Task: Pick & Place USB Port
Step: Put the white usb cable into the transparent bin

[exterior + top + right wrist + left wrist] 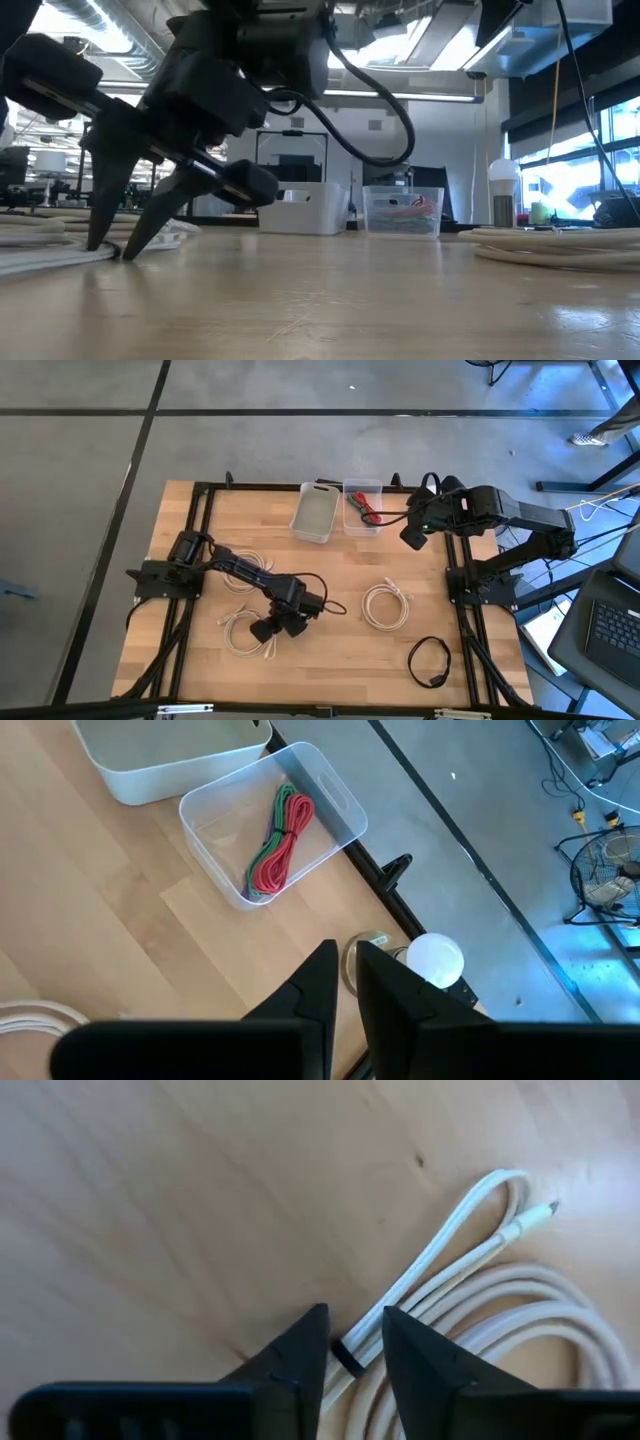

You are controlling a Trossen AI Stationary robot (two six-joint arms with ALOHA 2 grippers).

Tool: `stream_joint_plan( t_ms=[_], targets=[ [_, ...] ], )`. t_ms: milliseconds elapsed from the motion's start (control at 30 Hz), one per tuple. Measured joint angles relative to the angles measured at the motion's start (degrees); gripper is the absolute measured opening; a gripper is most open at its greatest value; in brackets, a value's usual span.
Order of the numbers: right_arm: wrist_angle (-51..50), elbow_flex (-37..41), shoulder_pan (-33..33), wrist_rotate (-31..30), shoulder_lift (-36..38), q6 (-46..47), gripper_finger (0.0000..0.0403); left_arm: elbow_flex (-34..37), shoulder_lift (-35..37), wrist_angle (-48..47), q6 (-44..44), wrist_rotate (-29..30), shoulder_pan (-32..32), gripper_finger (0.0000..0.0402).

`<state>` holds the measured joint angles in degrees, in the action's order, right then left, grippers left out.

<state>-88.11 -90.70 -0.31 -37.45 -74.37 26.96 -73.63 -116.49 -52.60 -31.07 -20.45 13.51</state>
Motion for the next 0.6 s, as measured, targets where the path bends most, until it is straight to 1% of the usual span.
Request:
stream_joint_plan(
  t_ms=[133, 167, 300, 433, 533, 600],
  targets=[
    [0.0, 0.0, 0.0, 0.0, 0.0, 0.0, 0.0043, 0.0, -0.1, 0.6, -0.8, 1.4, 0.0, 0.0018],
    [0.0, 0.0, 0.0, 0.0, 0.0, 0.0, 0.0043, 0.1, -0.1, 0.5, -0.6, 1.4, 0.0, 0.0011],
    [0.0, 0.0, 0.0, 0.0, 0.0, 0.0, 0.0043, -0.3, -0.1, 0.6, -0.4, 3.1, 0.0, 0.0002],
    [0.0, 0.0, 0.0, 0.0, 0.0, 0.0, 0.0043, -4.4, -0.5, -0.7, -0.7, 6.4, -0.2, 0.0002],
    [0.1, 0.0, 0.0, 0.0, 0.0, 0.0, 0.0043, -8.1, -0.9, 1.7, -2.2, 13.2, -1.2, 0.0002],
    [0.1, 0.0, 0.0, 0.0, 0.0, 0.0, 0.0043, -10.3, -0.8, 1.5, -3.3, 15.3, -1.9, 0.0001]
  ],
)
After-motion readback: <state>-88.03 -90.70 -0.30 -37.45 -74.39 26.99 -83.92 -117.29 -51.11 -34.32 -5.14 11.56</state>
